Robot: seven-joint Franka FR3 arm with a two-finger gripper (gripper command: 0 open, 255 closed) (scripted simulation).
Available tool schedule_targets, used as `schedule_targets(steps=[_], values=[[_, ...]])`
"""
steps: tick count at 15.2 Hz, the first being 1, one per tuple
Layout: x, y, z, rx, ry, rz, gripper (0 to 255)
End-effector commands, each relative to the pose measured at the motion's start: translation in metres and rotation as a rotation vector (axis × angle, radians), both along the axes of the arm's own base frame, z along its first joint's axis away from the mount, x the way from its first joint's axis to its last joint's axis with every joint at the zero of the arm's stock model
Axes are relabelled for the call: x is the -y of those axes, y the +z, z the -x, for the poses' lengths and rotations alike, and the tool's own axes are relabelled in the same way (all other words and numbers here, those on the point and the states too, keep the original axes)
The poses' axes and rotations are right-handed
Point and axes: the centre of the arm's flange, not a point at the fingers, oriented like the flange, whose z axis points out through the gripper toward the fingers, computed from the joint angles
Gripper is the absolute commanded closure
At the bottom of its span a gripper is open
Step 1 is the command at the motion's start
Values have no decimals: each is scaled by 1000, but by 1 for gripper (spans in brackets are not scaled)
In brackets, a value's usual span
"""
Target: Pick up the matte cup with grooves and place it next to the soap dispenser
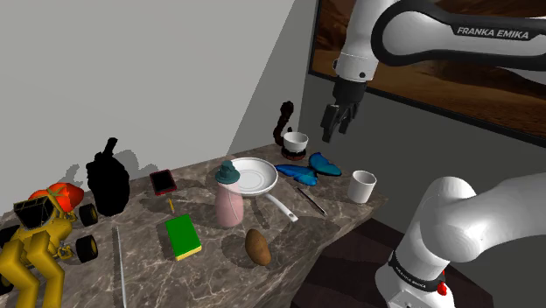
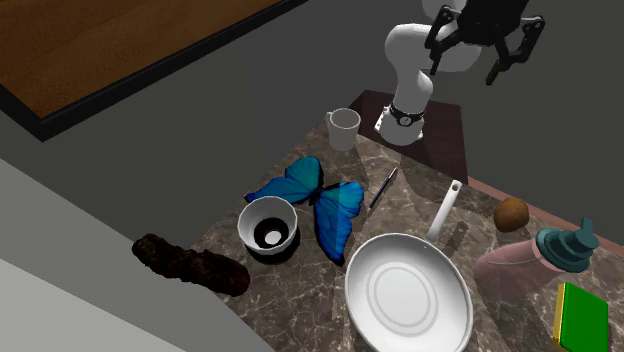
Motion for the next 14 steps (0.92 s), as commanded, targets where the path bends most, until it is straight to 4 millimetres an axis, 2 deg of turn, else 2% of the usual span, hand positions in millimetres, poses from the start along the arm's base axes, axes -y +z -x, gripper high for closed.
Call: schedule_targets(steps=[1,14], values=[[0,0,0,0,0,0,0],[79,-85,-122,-21,-18,78,0]])
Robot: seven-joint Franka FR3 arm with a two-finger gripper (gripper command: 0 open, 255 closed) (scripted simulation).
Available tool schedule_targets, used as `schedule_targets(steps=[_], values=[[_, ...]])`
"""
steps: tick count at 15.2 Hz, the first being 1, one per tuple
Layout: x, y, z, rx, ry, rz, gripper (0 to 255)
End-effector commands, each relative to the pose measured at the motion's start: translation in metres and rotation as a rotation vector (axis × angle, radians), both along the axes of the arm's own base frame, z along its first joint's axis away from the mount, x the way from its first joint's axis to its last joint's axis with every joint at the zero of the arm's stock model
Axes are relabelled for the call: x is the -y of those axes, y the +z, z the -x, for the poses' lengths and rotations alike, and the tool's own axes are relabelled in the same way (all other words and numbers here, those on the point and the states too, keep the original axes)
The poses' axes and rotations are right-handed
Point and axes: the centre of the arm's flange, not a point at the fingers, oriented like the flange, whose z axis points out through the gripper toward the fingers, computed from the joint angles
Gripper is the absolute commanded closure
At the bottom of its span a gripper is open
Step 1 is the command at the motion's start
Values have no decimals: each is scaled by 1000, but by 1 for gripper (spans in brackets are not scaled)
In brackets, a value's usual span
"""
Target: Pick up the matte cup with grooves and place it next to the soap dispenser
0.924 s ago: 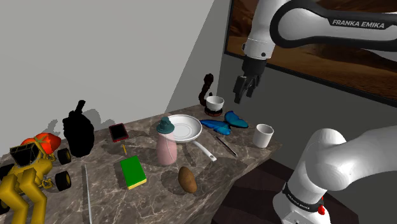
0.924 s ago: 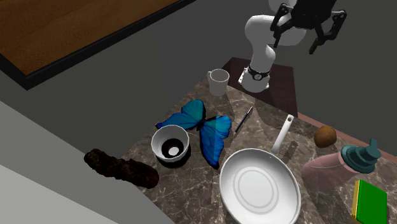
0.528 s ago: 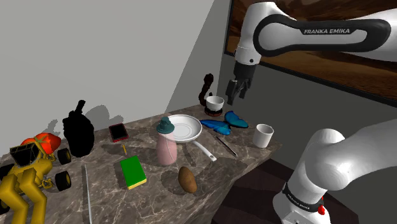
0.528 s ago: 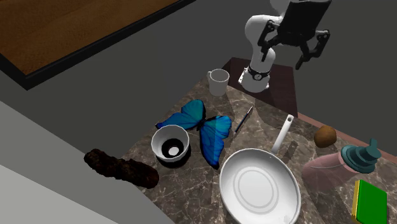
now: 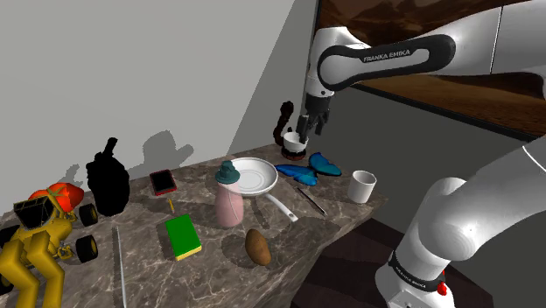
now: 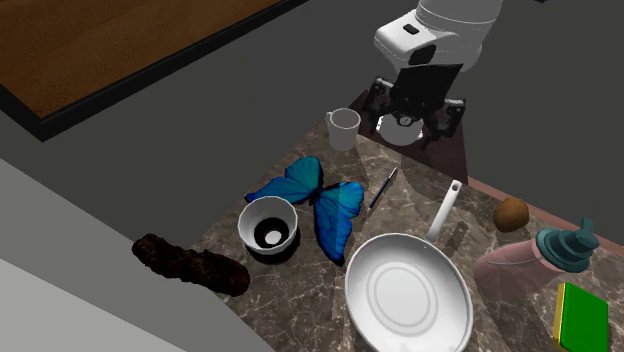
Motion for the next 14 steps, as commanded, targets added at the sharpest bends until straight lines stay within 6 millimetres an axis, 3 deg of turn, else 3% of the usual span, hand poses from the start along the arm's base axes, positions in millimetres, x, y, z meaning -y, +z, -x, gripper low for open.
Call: schedule_targets(steps=[1,14], values=[[14,-16,-19,-3,-2,13,0],[102,-96,-137,-24,-20,91,0]])
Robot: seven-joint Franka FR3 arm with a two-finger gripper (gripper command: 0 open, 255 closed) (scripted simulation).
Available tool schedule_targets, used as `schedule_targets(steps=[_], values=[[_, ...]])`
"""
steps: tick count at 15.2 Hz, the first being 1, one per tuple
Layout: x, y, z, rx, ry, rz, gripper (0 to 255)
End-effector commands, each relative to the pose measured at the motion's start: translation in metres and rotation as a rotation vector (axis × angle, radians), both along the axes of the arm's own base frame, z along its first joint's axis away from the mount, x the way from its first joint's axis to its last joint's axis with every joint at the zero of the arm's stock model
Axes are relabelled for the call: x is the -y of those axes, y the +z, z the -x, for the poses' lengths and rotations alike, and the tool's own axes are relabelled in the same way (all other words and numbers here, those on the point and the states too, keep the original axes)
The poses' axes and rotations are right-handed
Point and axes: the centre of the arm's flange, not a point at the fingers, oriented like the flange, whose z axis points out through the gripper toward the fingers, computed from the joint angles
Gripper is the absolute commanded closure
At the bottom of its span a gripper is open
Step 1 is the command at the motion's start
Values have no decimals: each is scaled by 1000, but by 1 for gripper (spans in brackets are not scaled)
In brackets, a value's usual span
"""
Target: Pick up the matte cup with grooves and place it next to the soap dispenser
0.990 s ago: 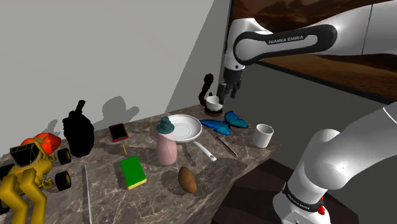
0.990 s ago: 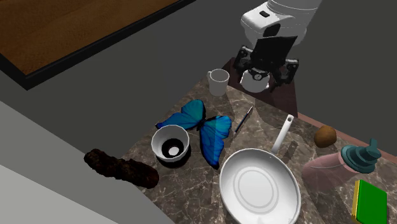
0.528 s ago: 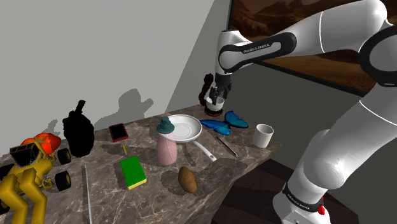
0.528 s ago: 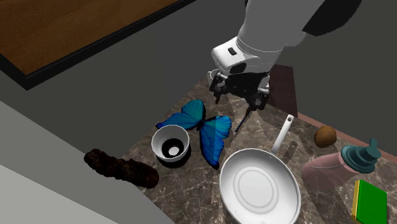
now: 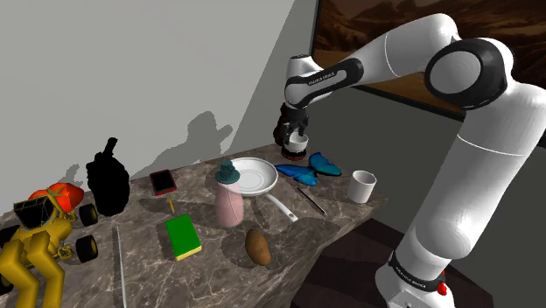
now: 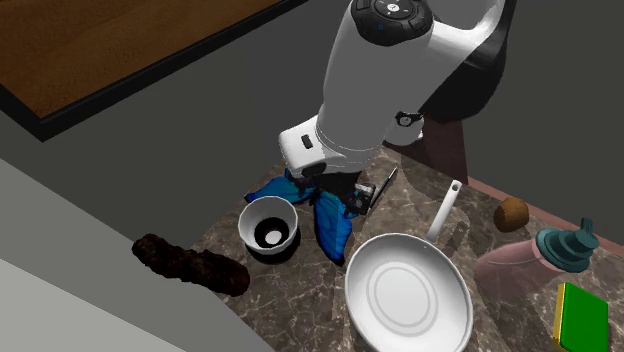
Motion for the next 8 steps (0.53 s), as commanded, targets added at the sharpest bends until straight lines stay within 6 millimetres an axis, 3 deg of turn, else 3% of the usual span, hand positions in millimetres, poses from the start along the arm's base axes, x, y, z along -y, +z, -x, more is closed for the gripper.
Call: schedule_targets(steps=[1,5,8], values=[[15,-10,-20,-3,-2,13,0],[41,-32,-52,-9,-7,34,0],[44,-47,-52,-9,-7,34,0]])
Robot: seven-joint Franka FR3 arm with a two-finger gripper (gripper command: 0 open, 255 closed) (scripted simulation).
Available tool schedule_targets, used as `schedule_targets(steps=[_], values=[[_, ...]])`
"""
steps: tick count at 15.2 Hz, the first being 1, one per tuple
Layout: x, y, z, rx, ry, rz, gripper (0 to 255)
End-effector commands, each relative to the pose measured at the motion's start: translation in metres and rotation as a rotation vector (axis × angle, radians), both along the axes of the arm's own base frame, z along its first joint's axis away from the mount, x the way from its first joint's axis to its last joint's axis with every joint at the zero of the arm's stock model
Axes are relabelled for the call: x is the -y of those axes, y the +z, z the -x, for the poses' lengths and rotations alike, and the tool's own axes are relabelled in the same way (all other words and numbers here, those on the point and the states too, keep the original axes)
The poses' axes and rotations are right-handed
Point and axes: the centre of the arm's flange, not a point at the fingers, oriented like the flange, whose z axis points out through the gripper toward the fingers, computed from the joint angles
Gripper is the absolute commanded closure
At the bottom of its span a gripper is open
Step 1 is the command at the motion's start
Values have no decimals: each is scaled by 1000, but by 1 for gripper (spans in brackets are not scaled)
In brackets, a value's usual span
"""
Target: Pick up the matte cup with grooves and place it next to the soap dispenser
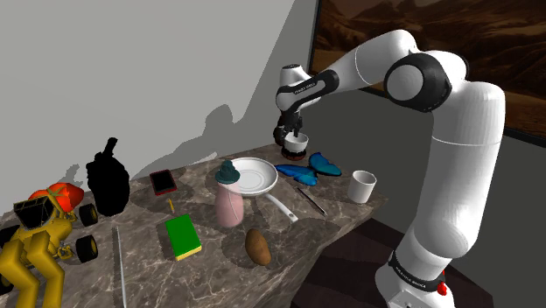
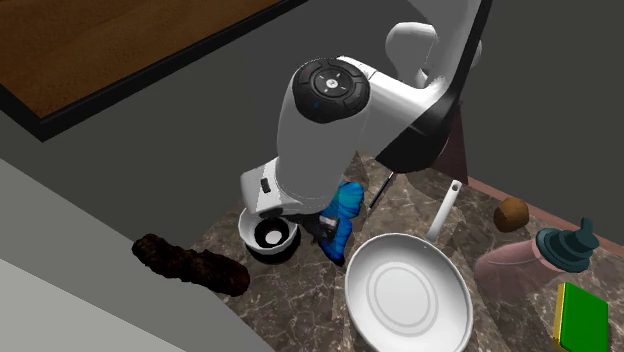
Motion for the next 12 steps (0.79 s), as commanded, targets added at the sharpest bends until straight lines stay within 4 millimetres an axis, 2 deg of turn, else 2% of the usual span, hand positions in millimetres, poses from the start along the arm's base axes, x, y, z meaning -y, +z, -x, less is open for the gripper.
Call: schedule_targets(steps=[1,5,12], values=[[3,-11,-1,0,0,1,0],[6,-30,-1,0,0,1,0],[6,-30,-1,0,0,1,0]])
